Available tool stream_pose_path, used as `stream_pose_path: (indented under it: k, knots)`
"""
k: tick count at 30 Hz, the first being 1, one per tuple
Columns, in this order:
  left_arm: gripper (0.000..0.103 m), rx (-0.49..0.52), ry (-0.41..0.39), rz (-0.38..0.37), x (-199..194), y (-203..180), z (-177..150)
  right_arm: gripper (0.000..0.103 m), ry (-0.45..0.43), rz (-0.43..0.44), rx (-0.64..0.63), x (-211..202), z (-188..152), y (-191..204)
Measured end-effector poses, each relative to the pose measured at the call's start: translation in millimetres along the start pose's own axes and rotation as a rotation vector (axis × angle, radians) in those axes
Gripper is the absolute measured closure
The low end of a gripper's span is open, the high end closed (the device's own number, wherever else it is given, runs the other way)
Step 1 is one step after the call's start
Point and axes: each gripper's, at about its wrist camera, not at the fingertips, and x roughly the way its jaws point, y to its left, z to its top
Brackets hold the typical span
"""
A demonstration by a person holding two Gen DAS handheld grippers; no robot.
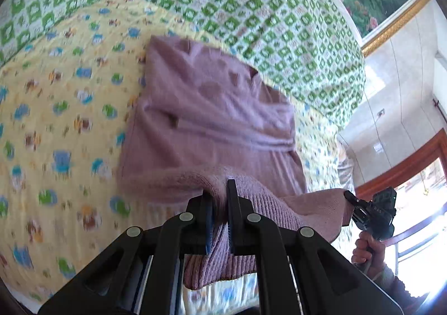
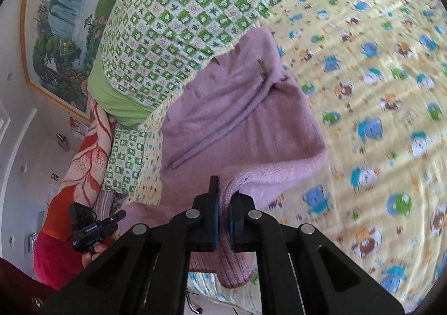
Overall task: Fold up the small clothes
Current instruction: 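Grasp the ribbed hem with both tools, then lift the hem with both tools and fold it toward the collar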
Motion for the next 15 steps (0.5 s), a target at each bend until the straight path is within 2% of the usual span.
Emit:
stream_pose_path:
  k: [6,15]
  knots:
    - [0.097,0.012,-0.055,0.036,31.8,-4.4,70.4,0.097,-0.066,-0.011,-0.010,38.2,68.5,9.6]
    - [0.097,0.000,-0.066,0.095,96.0,2.1,147.2,0.097,-0.073,-0.069,-0.031,107.8,155.8,7.5]
